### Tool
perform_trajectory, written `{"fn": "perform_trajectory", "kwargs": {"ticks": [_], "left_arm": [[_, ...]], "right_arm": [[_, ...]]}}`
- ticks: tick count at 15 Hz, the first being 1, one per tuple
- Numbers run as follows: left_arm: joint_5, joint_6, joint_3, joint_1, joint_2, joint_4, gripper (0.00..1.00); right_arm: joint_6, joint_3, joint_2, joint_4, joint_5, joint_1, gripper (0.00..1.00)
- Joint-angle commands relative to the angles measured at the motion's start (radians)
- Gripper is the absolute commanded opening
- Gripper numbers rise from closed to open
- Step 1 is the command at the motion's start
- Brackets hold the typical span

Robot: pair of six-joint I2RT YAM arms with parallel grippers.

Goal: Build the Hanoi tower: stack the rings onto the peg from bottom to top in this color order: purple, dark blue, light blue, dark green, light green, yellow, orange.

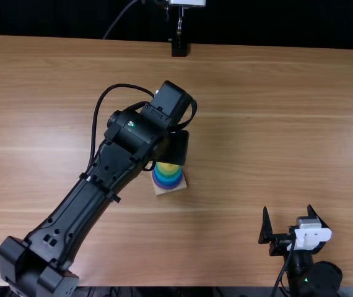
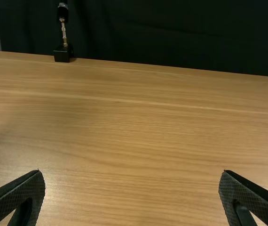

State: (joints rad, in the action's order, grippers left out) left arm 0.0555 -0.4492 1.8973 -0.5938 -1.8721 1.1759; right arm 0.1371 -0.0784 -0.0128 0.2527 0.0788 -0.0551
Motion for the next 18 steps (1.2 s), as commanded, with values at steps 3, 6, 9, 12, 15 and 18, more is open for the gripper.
{"fn": "perform_trajectory", "kwargs": {"ticks": [3, 6, 9, 12, 15, 18], "left_arm": [[0.002, -0.004, 0.023, -0.008, -0.022, 0.013, 0.0], [0.002, -0.004, 0.017, -0.004, -0.019, 0.013, 0.0], [0.002, -0.002, -0.018, -0.001, -0.016, 0.013, 0.05], [-0.002, 0.002, -0.037, 0.003, -0.013, 0.019, 0.79], [0.0, 0.002, -0.041, 0.014, -0.013, 0.057, 1.0], [0.0, 0.004, -0.038, 0.025, -0.012, 0.056, 1.0]], "right_arm": [[0.006, 0.063, 0.013, 0.076, 0.015, -0.012, 1.0], [0.006, 0.063, 0.013, 0.076, 0.015, -0.012, 1.0], [0.006, 0.063, 0.013, 0.076, 0.015, -0.012, 1.0], [0.006, 0.063, 0.013, 0.076, 0.015, -0.012, 1.0], [0.006, 0.063, 0.013, 0.076, 0.015, -0.012, 1.0], [0.006, 0.063, 0.013, 0.076, 0.015, -0.012, 1.0]]}}
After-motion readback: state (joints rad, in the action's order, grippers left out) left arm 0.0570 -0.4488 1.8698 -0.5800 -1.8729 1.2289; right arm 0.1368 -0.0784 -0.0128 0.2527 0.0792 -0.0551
